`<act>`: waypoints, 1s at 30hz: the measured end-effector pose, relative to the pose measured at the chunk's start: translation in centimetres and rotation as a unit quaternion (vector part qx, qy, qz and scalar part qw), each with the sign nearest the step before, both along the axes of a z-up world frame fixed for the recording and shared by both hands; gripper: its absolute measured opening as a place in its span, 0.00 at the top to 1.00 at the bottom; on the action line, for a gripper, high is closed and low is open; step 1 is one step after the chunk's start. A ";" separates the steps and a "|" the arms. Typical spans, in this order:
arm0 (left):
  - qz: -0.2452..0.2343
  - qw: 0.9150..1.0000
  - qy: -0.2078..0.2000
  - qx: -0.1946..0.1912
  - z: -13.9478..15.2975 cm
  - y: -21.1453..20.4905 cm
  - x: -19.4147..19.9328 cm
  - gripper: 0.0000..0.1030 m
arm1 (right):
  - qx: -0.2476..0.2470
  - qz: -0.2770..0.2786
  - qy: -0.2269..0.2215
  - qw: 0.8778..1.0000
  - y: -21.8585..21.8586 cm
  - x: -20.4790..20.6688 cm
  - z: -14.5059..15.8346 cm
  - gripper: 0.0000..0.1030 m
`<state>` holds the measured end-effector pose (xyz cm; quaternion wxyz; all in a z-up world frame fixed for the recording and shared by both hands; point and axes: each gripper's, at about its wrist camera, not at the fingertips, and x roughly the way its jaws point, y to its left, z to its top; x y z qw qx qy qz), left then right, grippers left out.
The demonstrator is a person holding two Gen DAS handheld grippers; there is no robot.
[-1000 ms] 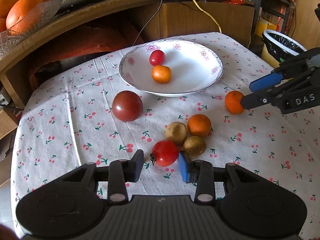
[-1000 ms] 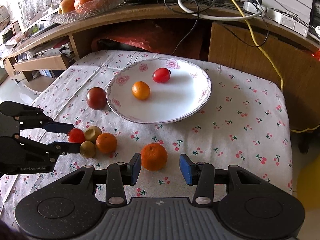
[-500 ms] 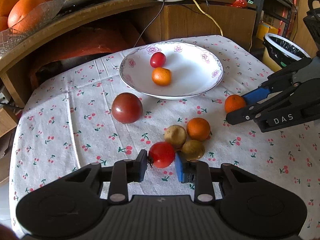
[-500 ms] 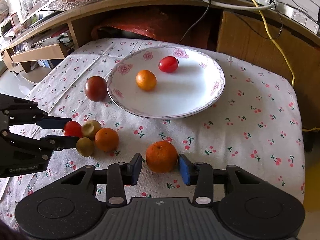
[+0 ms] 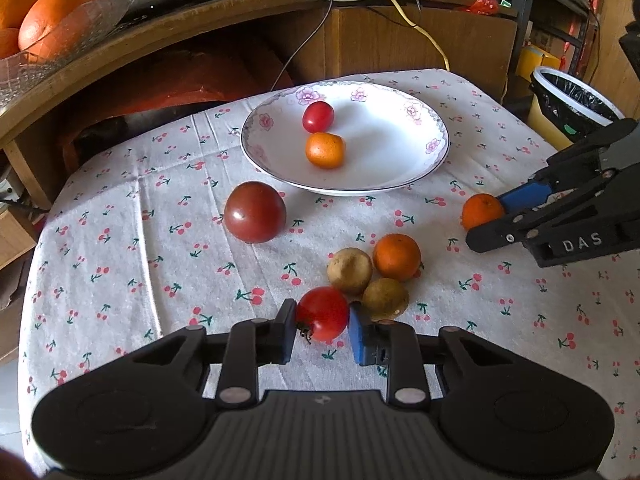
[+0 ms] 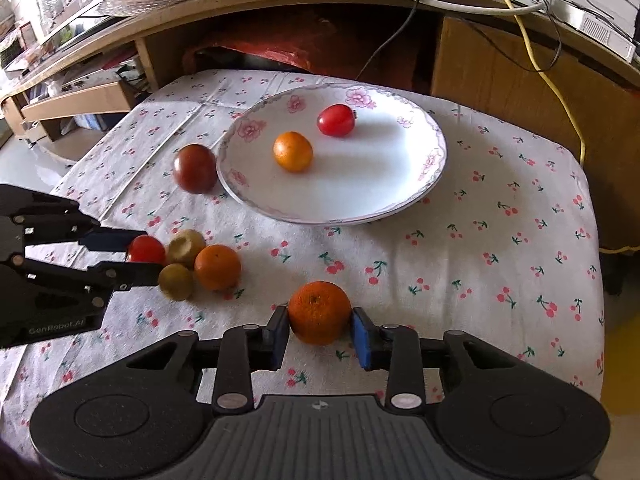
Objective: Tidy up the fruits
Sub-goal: 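Grasp a red tomato with the left tool while the right tool holds the tangerine, then carry tangerine and tomato into the white bowl and open both tools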
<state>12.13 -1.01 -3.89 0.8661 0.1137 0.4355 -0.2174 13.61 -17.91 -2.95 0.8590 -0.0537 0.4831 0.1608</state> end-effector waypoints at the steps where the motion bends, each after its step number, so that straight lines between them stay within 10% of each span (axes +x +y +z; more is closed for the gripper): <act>1: -0.001 1.000 0.001 0.000 0.1 0.0 -0.1 0.65 | 0.001 0.003 0.000 1.000 0.1 -0.2 0.1 0.72; 30: -0.027 1.000 0.008 0.011 0.1 -0.2 -2.0 0.63 | -0.005 0.038 0.010 0.999 1.5 -1.0 -0.2 0.70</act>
